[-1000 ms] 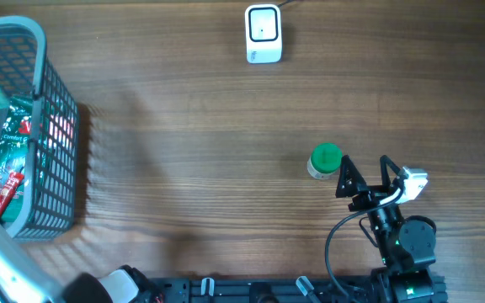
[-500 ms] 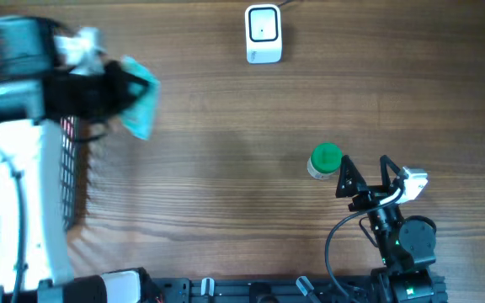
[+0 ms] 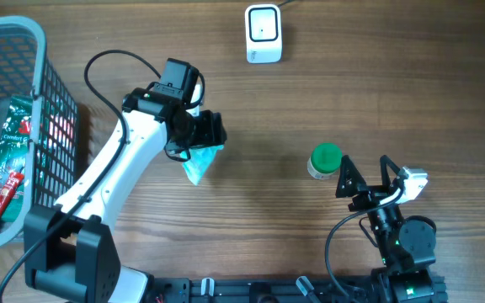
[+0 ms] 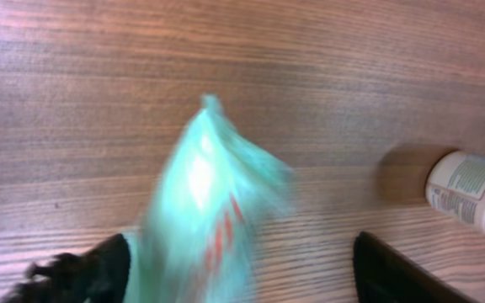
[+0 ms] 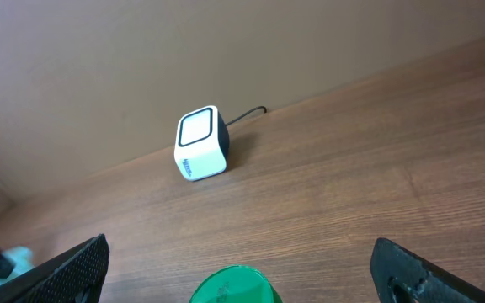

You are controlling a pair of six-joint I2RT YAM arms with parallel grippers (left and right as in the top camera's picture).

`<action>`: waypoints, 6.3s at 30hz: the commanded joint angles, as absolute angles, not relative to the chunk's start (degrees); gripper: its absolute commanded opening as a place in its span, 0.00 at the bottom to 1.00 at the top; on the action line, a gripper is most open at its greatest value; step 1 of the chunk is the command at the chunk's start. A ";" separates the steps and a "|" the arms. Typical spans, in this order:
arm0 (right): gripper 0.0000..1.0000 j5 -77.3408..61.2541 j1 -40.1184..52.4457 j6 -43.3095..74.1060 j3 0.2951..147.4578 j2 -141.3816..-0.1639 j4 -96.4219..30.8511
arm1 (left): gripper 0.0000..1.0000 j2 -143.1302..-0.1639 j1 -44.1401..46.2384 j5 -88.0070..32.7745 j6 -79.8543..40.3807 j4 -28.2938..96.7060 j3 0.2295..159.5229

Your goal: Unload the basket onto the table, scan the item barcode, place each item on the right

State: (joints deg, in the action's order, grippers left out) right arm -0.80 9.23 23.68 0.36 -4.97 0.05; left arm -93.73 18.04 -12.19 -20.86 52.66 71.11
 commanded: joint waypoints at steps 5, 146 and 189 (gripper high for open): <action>1.00 -0.03 9.47 22.68 0.30 -5.06 0.34 | 1.00 -93.12 18.55 -5.61 -22.00 54.28 71.31; 1.00 -0.03 9.47 22.65 0.30 -5.06 0.34 | 0.19 -100.92 44.91 17.26 -27.00 37.80 60.14; 1.00 -0.03 9.47 22.65 0.30 -5.06 0.34 | 0.06 -108.07 35.94 6.22 -27.42 42.19 64.69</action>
State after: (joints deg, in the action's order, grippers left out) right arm -0.80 9.23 23.68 0.36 -4.97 0.05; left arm -103.46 36.10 7.31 -27.33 42.24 65.39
